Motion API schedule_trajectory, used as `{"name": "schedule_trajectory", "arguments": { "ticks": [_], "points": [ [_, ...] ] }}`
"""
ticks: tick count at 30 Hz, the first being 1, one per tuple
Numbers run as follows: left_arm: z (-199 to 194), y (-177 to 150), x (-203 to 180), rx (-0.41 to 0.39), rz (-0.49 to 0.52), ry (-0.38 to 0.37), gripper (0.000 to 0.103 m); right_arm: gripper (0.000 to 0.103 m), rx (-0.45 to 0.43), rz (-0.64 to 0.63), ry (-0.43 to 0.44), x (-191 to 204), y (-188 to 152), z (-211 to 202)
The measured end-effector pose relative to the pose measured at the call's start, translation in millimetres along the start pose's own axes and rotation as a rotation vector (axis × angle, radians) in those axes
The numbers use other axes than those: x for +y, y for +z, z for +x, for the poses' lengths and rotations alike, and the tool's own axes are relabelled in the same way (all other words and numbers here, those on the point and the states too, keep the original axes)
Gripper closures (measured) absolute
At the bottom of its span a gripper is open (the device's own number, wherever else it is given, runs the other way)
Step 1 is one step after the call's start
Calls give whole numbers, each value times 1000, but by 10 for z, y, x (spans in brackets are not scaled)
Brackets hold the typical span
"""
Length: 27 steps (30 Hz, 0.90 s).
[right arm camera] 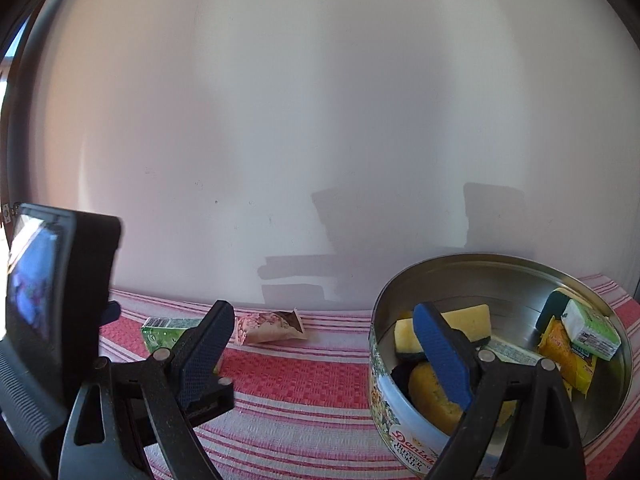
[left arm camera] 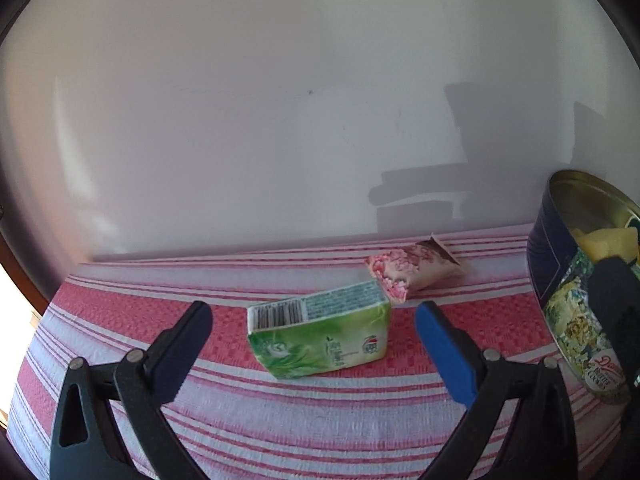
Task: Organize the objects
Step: 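Grasp the small green tissue box with the left tool while the right tool approaches the pink wrapper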
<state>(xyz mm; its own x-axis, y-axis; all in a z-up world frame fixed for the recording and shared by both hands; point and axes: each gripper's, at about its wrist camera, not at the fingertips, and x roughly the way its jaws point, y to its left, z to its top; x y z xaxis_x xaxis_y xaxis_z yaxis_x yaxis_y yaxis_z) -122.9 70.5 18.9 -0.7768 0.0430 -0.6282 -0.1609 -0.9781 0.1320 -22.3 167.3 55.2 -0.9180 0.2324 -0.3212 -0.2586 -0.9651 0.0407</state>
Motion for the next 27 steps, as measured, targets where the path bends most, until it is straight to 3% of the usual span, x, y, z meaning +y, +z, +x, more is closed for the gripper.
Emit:
{"name": "schedule_trajectory", "arguments": {
  "ticks": [4,5,7,8,13,21,24,27],
  "points": [
    [312,33,185,131,-118,-22,1,10,22,12,12,-7,-14,103],
    [390,26,241,165,-151,-39,5,10,26,14,12,-8,-19,117],
    [489,-3,328,210,-200,-70,28,10,31,14,13,-6,-24,132],
    [513,-17,377,218,-228,-86,30,10,31,12,12,-3,-21,124],
    [427,-66,529,164,-316,-99,31,10,37,-22,16,65,-23,136],
    [-17,-176,852,-23,-267,119,31,10,93,-41,82,350,48,472],
    [47,-210,950,-10,-253,162,31,10,133,-76,110,551,78,678],
    [166,-258,1044,61,-302,116,31,10,222,-94,123,665,85,952]
  ]
}}
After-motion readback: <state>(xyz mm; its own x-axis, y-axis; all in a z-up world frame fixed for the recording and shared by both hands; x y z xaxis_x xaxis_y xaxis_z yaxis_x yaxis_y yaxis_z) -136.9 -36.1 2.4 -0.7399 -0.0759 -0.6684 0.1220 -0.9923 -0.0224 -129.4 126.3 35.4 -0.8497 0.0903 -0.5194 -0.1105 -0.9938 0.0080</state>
